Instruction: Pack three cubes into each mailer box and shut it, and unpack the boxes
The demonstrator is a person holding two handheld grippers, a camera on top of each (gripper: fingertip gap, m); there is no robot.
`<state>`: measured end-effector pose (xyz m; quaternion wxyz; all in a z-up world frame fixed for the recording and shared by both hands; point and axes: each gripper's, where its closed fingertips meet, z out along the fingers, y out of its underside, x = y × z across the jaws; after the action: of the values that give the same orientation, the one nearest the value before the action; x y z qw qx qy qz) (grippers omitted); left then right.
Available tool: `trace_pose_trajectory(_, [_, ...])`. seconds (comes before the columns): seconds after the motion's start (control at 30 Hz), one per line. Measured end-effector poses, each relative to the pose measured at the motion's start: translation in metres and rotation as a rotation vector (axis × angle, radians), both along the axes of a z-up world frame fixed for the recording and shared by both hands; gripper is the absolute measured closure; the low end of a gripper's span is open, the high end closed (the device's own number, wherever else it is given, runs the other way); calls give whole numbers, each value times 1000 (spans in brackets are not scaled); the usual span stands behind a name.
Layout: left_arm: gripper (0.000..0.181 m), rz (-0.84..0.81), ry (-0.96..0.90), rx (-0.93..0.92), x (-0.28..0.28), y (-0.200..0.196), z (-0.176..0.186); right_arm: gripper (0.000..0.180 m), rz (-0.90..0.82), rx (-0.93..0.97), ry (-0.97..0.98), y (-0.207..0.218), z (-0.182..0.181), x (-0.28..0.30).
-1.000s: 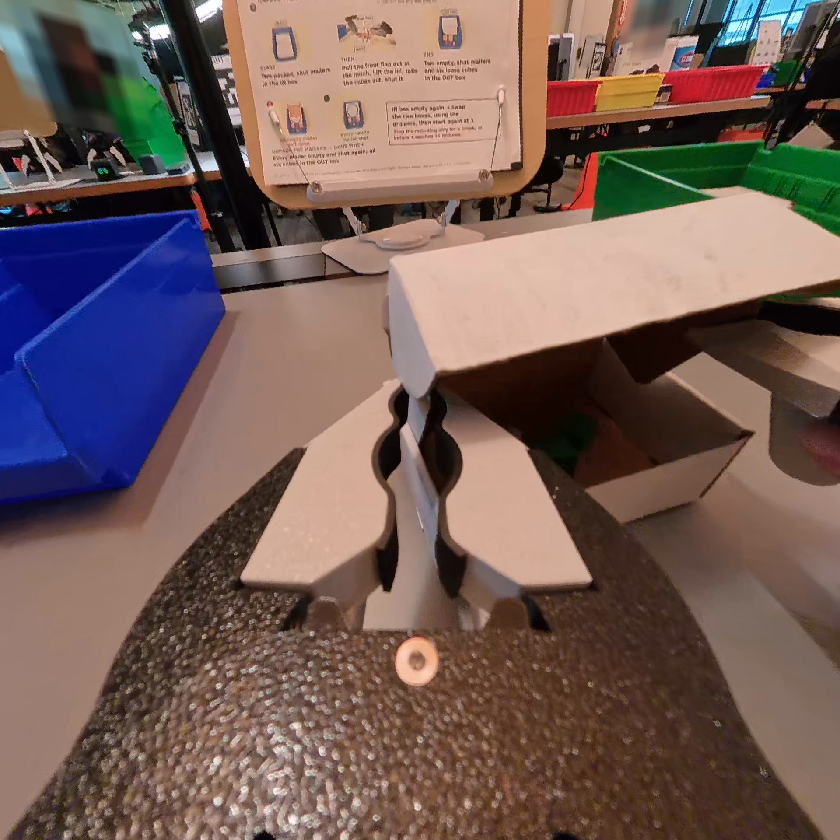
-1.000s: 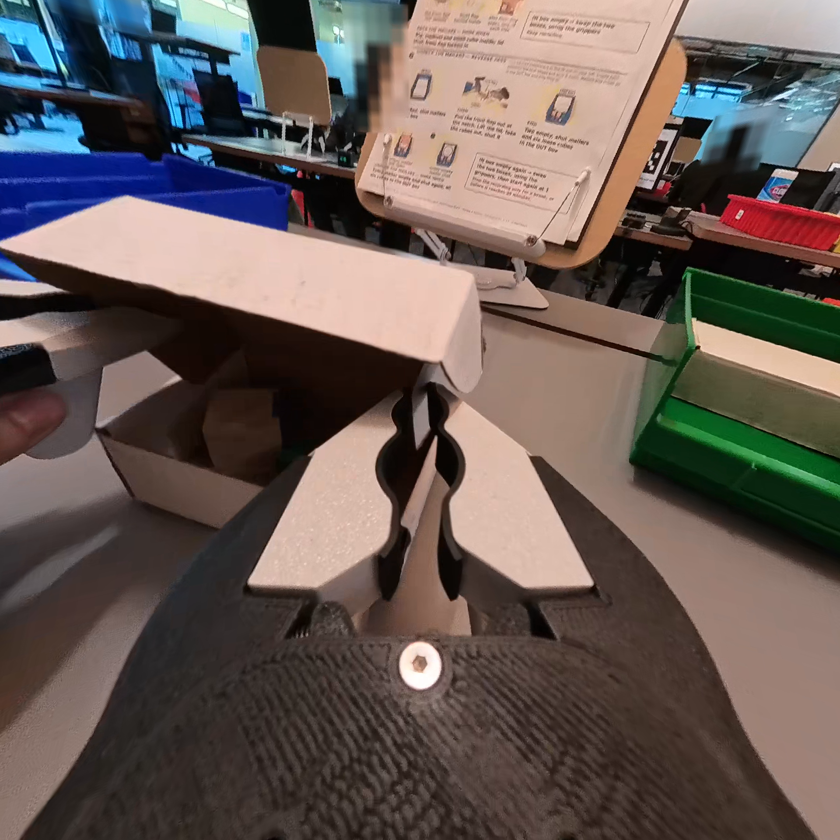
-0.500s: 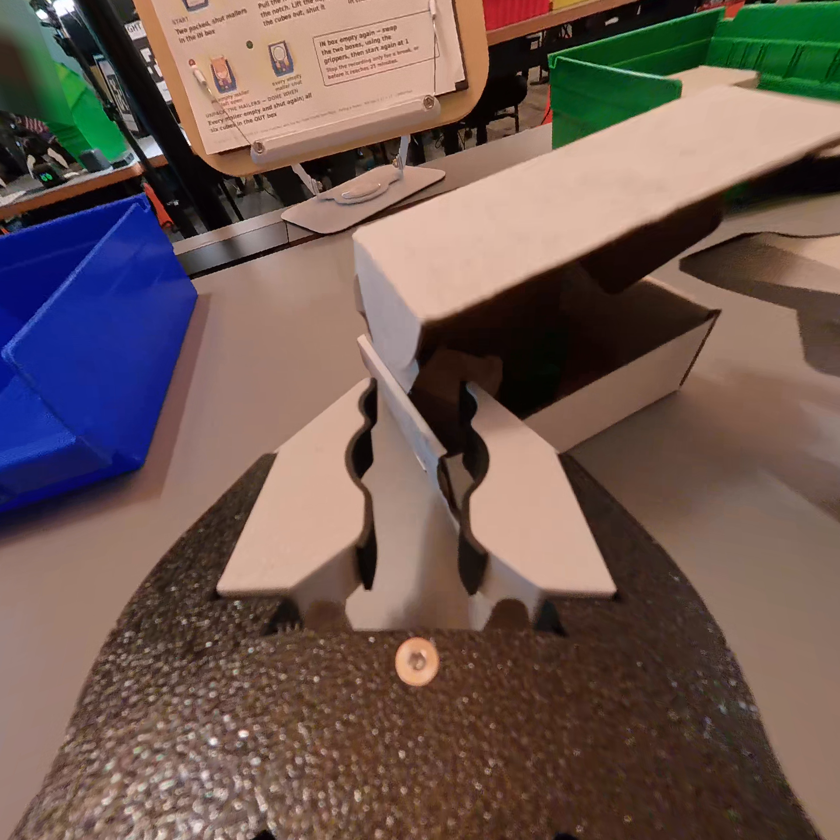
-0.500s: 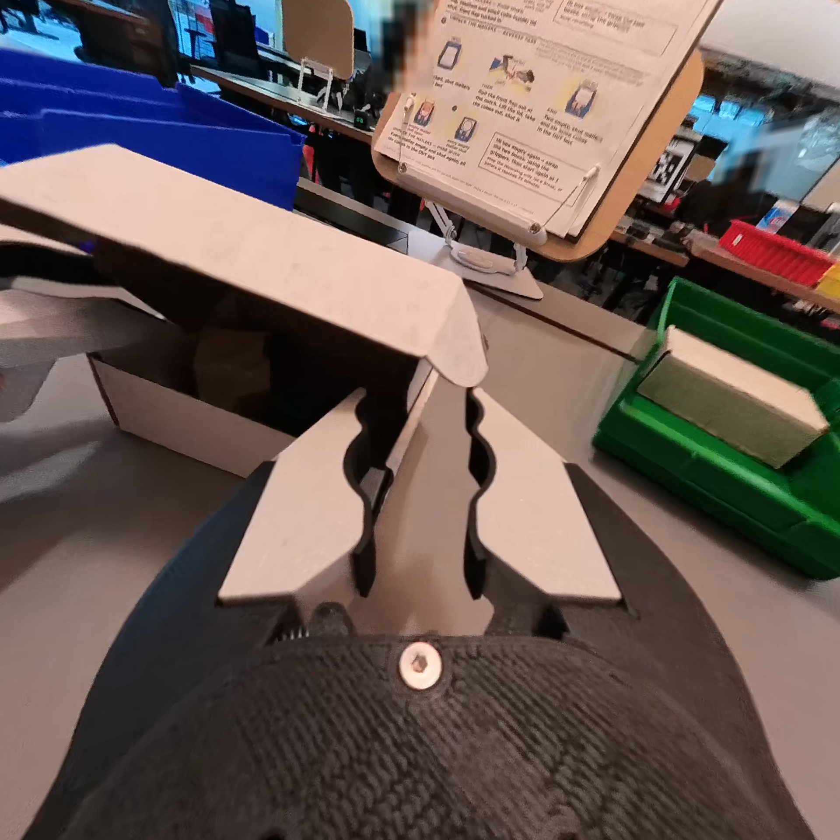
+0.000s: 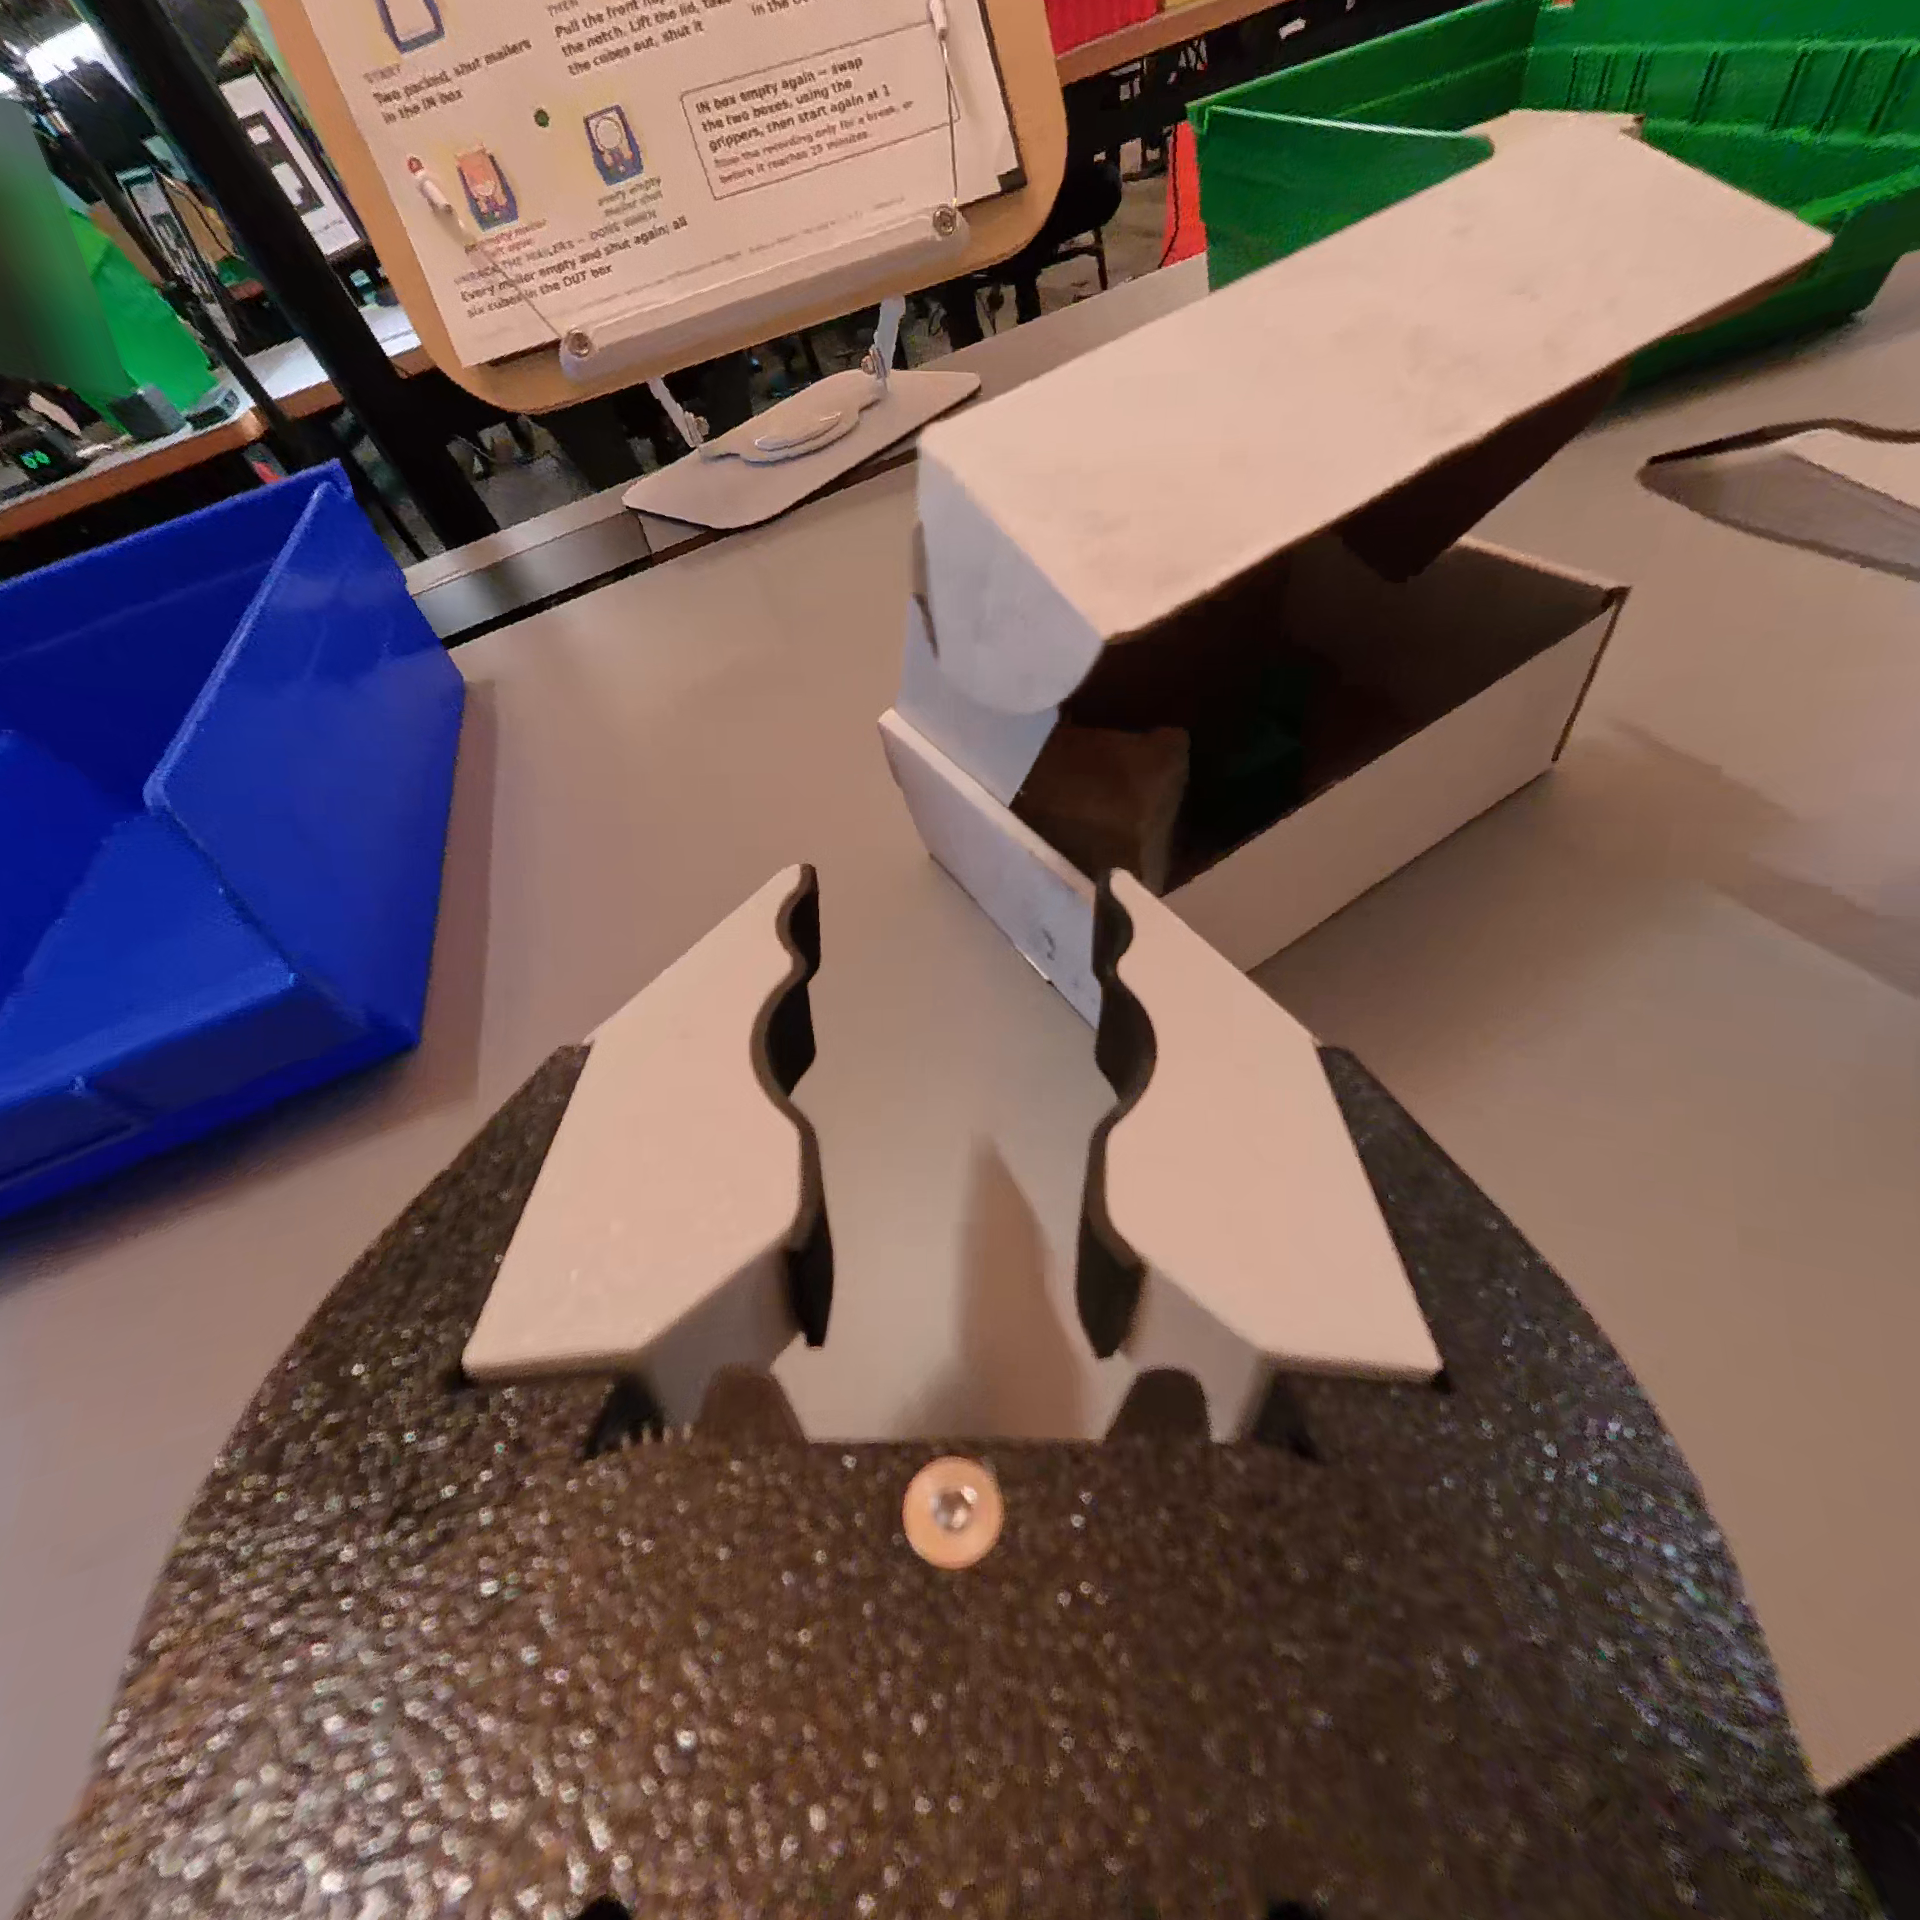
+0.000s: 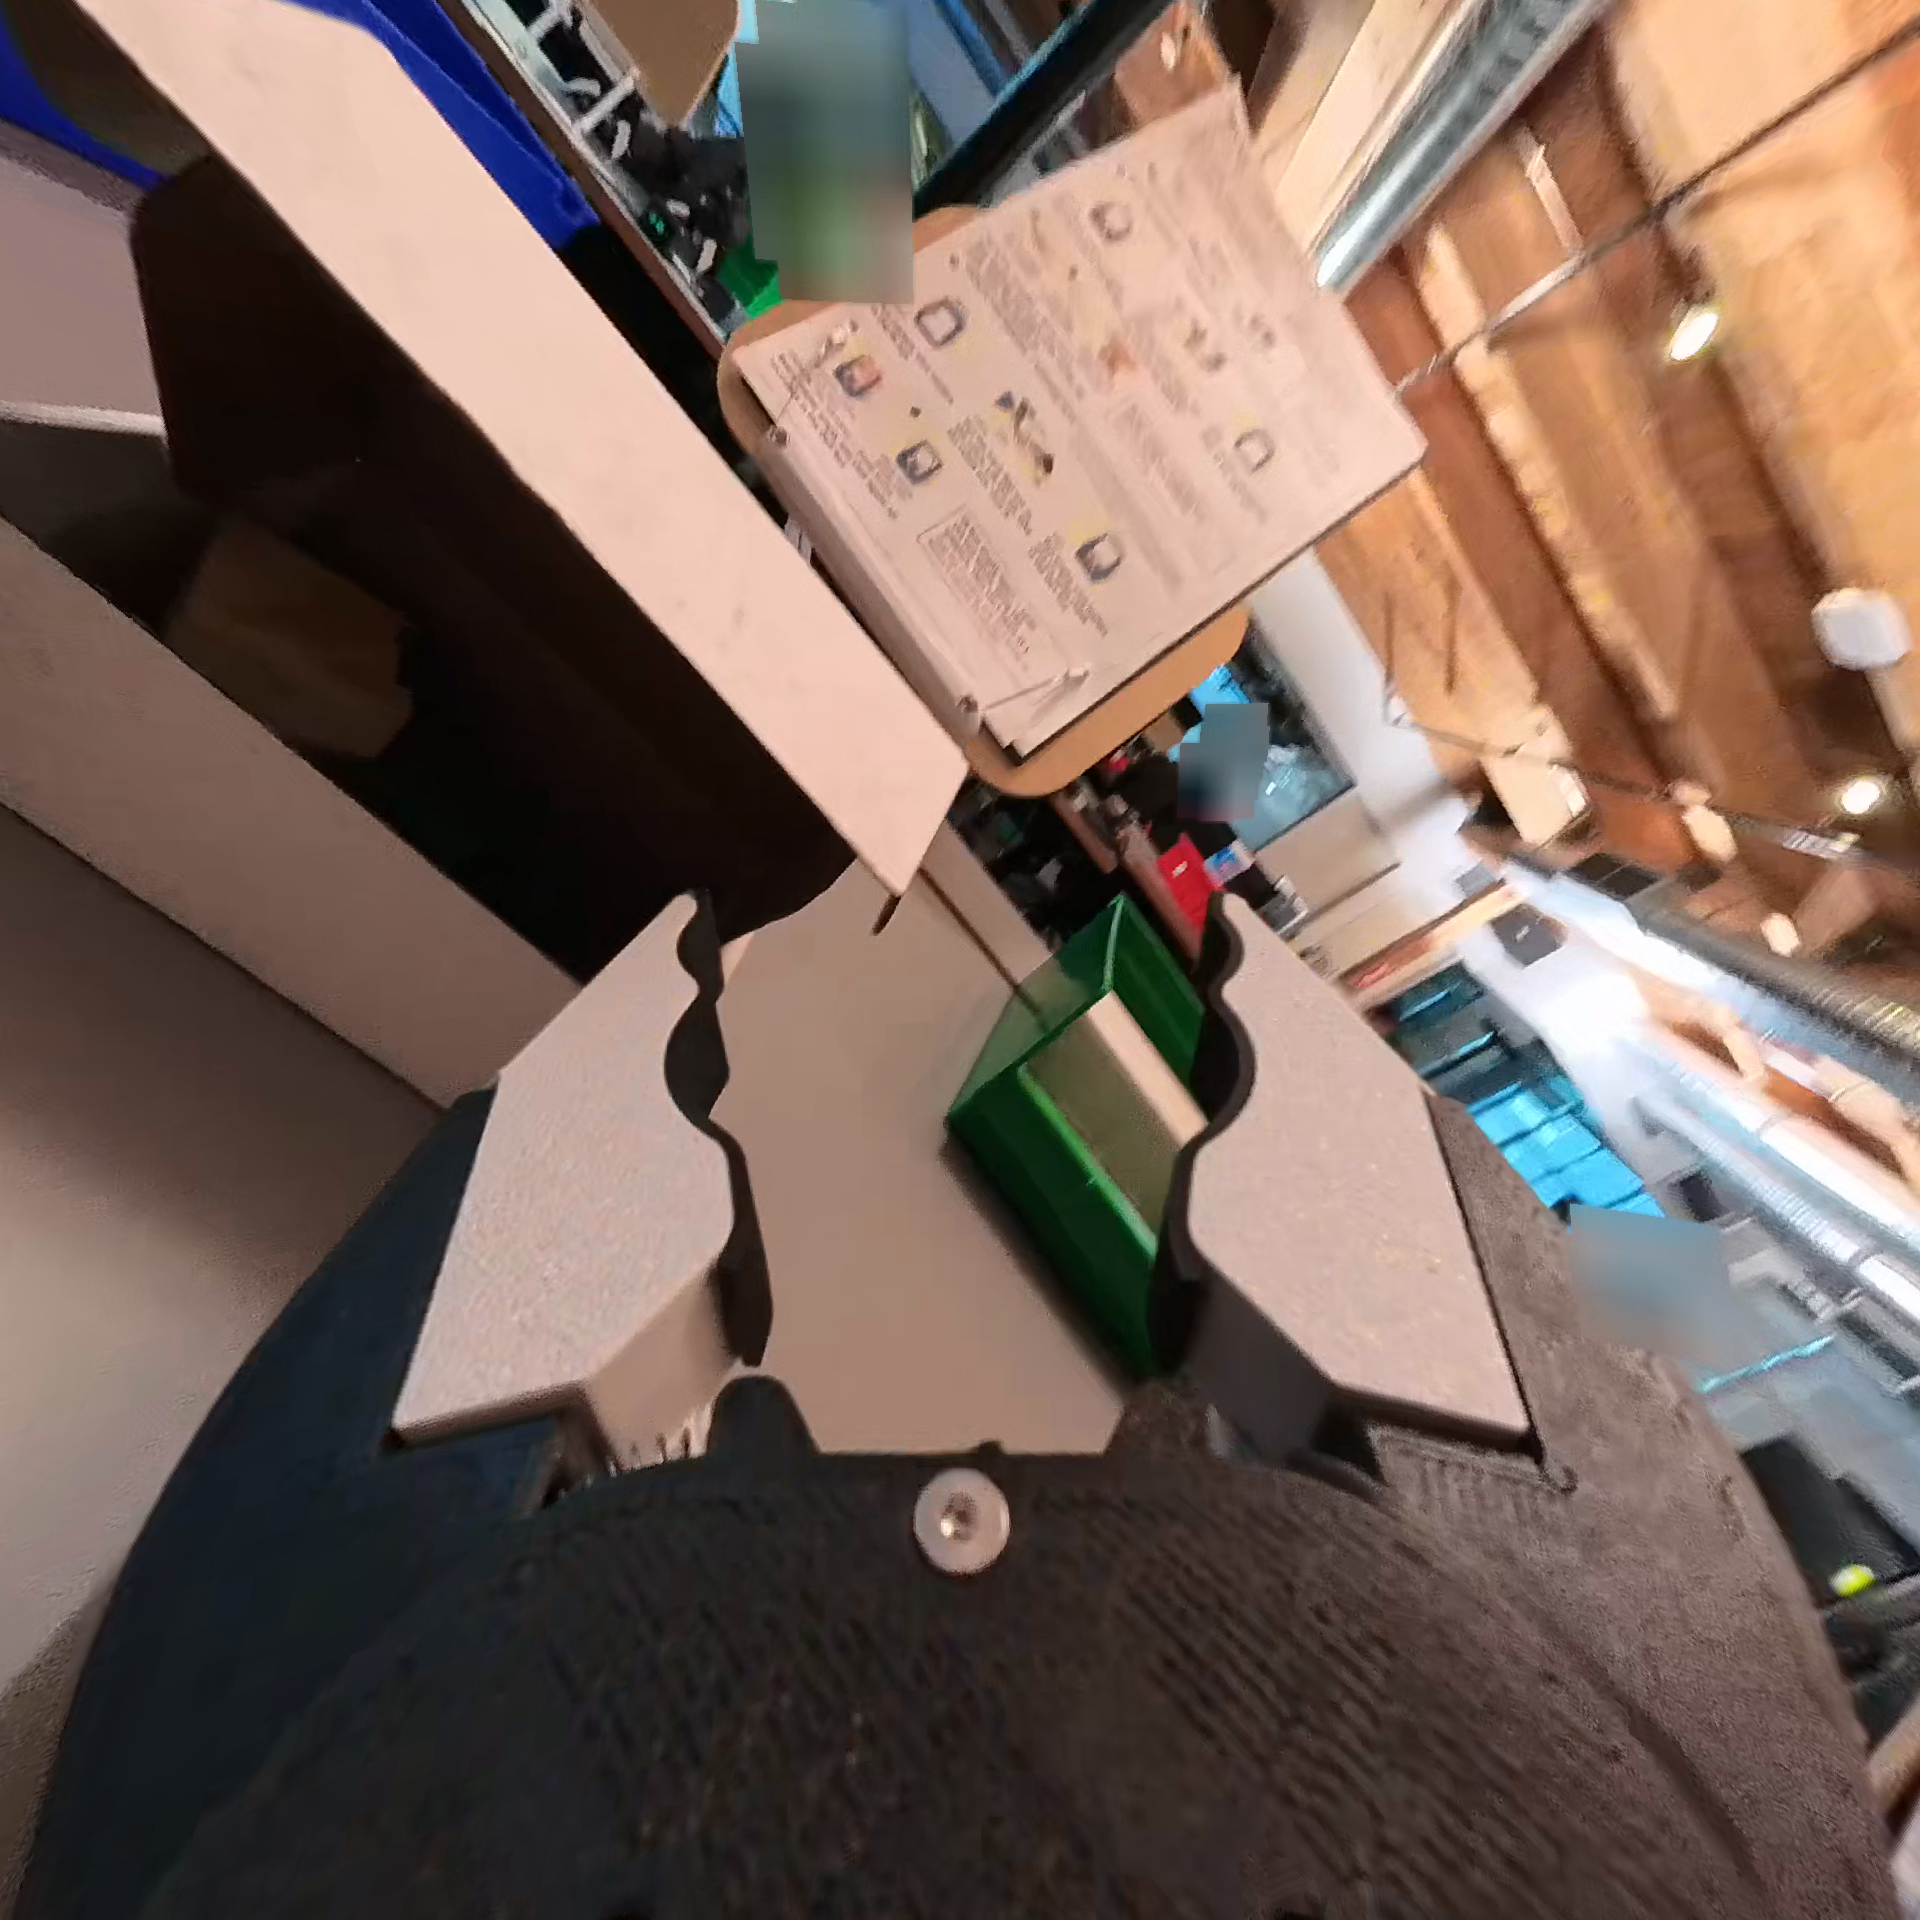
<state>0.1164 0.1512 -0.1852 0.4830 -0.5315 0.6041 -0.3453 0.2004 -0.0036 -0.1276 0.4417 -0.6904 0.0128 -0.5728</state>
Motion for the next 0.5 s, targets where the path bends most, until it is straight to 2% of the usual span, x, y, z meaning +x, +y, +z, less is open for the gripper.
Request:
trace_pose_trajectory(0.13, [134,-2,-14,-33,-2,9,2,99,92,-165,-171,22,7,-11])
trace_pose_trajectory(0.23, [135,-16,-11,-78,1,9,0,110,127,-318,-236,39,-5,-12])
trace_pose_trajectory(0.3, [135,-29,2,-78,2,7,-2,125,111,-398,-262,43,-12,-6])
trace_pose_trajectory(0.37, [135,-43,11,-55,2,4,-3,158,96,-422,-262,43,-15,-2])
trace_pose_trajectory(0.43, [135,-63,15,-13,3,1,-1,165,101,-409,-258,42,-11,-4])
trace_pose_trajectory(0.5, [133,-80,17,49,3,-4,1,167,124,-384,-168,39,-13,-8])
